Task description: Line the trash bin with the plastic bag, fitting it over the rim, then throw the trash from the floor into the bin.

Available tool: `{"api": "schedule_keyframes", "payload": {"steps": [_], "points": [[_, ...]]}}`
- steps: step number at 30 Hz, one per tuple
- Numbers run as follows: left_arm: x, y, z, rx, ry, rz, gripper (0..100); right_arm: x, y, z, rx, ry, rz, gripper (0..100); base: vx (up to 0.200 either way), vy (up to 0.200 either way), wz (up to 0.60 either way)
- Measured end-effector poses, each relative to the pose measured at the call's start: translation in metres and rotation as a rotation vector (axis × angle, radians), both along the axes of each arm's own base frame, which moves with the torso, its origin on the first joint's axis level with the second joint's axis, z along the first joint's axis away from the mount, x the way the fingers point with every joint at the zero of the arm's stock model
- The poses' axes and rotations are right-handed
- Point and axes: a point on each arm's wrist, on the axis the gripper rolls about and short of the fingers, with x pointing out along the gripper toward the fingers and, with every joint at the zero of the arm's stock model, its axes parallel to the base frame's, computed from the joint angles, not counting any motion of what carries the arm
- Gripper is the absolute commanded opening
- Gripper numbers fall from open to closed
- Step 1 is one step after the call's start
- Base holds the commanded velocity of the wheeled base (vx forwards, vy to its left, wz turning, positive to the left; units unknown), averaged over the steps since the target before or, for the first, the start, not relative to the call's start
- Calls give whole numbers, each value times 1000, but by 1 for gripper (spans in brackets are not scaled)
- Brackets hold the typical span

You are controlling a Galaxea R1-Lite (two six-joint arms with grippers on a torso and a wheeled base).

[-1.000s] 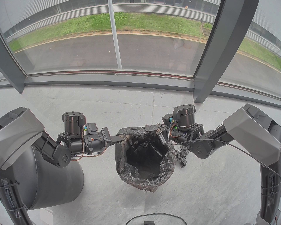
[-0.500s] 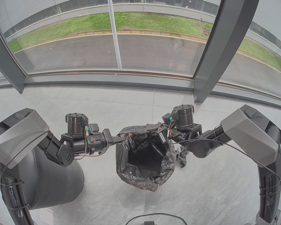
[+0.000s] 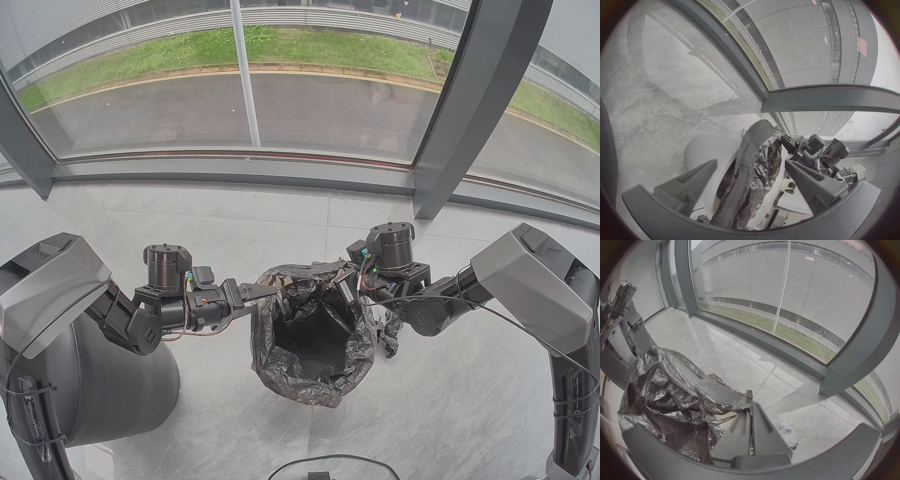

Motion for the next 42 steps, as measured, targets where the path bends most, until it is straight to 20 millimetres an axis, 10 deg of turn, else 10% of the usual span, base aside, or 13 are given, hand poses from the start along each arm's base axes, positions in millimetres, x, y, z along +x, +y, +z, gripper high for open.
{"api": "schedule_keyframes", "payload": {"steps": [42], "points": [[8,22,-53,119,27,7,100,13,-5,-26,46,1,-44,0,0,0,0]]}}
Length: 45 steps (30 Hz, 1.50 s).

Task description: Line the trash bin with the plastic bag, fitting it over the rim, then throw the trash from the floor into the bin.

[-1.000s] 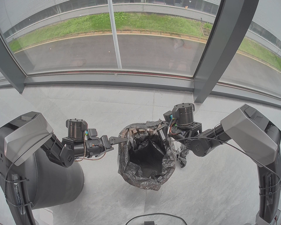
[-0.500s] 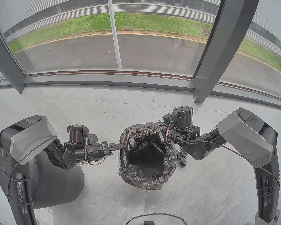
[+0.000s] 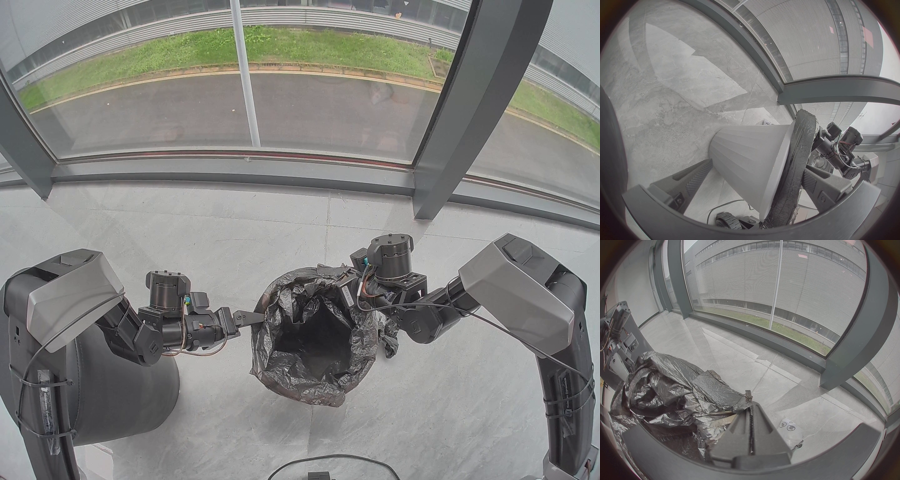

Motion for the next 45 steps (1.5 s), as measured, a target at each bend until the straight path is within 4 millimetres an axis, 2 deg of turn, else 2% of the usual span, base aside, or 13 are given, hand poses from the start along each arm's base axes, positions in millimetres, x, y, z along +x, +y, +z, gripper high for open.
{"api": "schedule_keyframes", "payload": {"steps": [12,13,29,38,45], "points": [[0,0,-3,14,7,18,100,0,-1,-1,-1,4,-2,0,0,0,0],[0,1,-3,17,6,22,100,0,-1,-1,-1,3,-2,100,0,0,0],[-15,2,21,13,-21,32,100,-8,-1,21,36,-27,1,100,0,0,0],[-23,3,41,8,-62,32,100,-18,-4,39,58,-60,4,100,0,0,0],[-25,8,49,29,-87,82,100,-30,-9,48,54,-39,31,100,0,0,0]]}}
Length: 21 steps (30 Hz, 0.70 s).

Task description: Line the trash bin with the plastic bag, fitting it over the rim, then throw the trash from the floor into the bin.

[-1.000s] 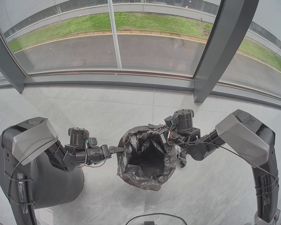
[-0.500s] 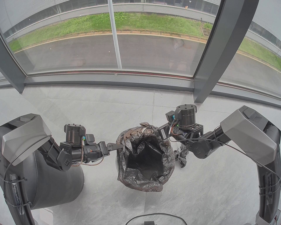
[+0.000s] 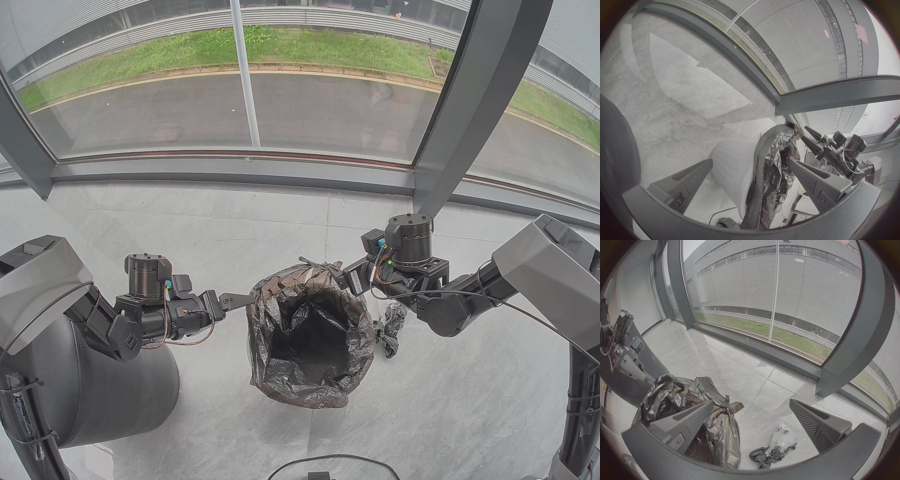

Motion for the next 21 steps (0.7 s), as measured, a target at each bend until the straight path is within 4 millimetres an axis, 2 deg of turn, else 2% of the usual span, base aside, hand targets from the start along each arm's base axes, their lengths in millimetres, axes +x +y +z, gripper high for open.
{"api": "schedule_keyframes", "payload": {"steps": [7,14,21], "points": [[7,-3,8,19,-47,52,100,-5,-4,6,24,23,9,100,0,0,0],[11,-8,4,26,-48,56,100,-9,-7,-3,12,116,10,100,0,0,0],[10,-9,1,29,-35,55,100,-21,5,-8,86,134,44,100,0,0,0]]}}
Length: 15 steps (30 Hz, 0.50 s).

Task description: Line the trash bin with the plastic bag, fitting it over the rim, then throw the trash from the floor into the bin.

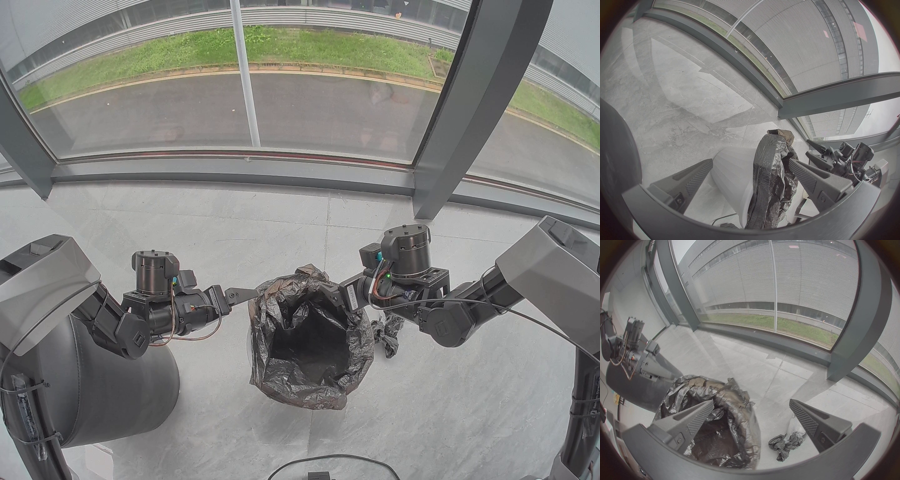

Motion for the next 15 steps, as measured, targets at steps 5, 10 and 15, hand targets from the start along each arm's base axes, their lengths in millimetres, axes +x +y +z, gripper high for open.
{"api": "schedule_keyframes", "payload": {"steps": [5,10,15], "points": [[3,1,1,-4,-4,8,100,-5,-2,1,7,-10,1,100,0,0,0],[13,0,2,-7,-24,34,100,-9,-4,5,17,-28,2,100,0,0,0],[15,-3,-3,-4,-15,30,100,-14,-6,8,16,-30,2,100,0,0,0]]}}
